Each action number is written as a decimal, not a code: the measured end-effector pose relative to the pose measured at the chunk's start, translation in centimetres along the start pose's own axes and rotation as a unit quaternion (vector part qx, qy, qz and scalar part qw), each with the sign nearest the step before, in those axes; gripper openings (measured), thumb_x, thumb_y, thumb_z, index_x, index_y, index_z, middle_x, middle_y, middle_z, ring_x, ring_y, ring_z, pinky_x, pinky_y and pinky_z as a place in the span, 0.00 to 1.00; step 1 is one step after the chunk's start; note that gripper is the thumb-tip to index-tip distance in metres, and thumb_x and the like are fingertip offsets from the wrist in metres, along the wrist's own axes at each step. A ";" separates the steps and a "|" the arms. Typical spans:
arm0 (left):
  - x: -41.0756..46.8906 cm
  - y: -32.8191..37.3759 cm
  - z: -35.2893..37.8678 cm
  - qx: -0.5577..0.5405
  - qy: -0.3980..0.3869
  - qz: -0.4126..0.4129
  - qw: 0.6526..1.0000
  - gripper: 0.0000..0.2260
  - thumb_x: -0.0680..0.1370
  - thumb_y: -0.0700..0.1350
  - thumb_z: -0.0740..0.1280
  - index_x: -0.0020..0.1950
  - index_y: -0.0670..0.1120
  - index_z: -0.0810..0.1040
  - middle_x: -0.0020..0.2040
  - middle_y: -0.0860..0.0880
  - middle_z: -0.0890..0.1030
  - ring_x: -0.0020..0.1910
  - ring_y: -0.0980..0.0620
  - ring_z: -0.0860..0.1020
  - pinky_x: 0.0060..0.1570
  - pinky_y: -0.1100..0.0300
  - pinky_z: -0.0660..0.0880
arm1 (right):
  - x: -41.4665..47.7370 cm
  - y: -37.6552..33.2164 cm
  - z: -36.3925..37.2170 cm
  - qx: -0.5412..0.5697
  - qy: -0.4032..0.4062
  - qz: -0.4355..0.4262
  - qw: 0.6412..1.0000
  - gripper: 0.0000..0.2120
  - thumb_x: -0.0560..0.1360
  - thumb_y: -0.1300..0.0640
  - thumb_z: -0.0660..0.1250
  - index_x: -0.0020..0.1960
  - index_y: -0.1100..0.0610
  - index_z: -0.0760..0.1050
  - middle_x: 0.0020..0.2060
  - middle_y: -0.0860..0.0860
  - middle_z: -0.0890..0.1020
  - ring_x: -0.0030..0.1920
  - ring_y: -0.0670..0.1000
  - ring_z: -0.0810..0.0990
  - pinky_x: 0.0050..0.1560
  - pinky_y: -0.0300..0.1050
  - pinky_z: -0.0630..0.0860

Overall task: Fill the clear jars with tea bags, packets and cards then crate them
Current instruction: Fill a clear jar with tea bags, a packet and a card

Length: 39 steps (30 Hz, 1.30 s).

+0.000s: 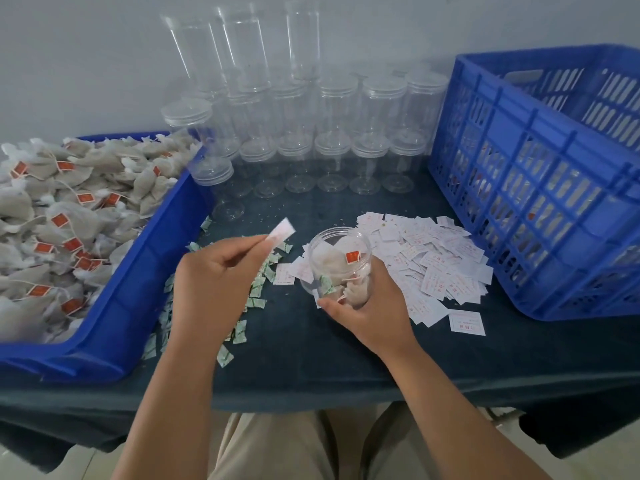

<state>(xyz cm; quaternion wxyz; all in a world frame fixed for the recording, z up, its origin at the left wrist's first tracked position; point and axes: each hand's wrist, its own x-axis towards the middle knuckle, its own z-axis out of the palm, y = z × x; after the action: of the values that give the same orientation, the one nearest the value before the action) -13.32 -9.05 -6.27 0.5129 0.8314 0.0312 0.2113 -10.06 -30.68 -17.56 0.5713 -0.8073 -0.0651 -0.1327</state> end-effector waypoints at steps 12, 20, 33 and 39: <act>3.7 3.0 4.5 0.352 -0.291 0.062 0.888 0.05 0.77 0.58 0.74 0.52 0.63 0.88 0.75 0.61 0.73 0.72 0.57 0.71 0.67 0.55 0.69 | -0.7 -0.6 -0.2 -0.011 -0.064 -0.069 0.995 0.34 0.64 0.38 0.83 0.64 0.47 0.75 0.54 0.37 0.82 0.58 0.44 0.83 0.54 0.40 0.80; 3.4 -1.1 4.4 0.092 -0.035 -0.052 0.994 0.08 0.80 0.55 0.69 0.44 0.57 0.84 0.41 0.66 0.84 0.43 0.66 0.80 0.41 0.60 0.72 | -0.3 0.3 -0.1 0.044 0.020 -0.022 0.999 0.34 0.64 0.36 0.82 0.63 0.47 0.75 0.55 0.38 0.84 0.57 0.43 0.84 0.56 0.42 0.82; 1.8 -7.5 11.6 0.297 -0.093 -0.051 0.949 0.25 0.71 0.61 0.76 0.60 0.45 0.82 0.59 0.43 0.79 0.62 0.40 0.75 0.58 0.51 0.72 | 0.3 0.1 -0.5 0.133 0.092 0.057 0.985 0.28 0.67 0.37 0.81 0.62 0.42 0.75 0.57 0.35 0.85 0.59 0.39 0.83 0.55 0.33 0.79; 1.7 -6.1 9.9 0.077 -0.023 -0.058 0.995 0.08 0.76 0.50 0.74 0.41 0.52 0.77 0.37 0.60 0.80 0.37 0.61 0.78 0.34 0.69 0.70 | 0.1 0.1 -0.5 0.141 0.061 0.028 0.988 0.28 0.68 0.43 0.82 0.64 0.45 0.76 0.57 0.41 0.86 0.59 0.43 0.85 0.54 0.34 0.79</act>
<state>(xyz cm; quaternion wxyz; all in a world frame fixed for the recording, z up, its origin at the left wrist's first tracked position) -6.96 -14.02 -14.87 0.4592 0.8699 0.0842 0.1589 -10.00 -31.18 -17.44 0.6860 -0.7105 -0.0256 -0.1547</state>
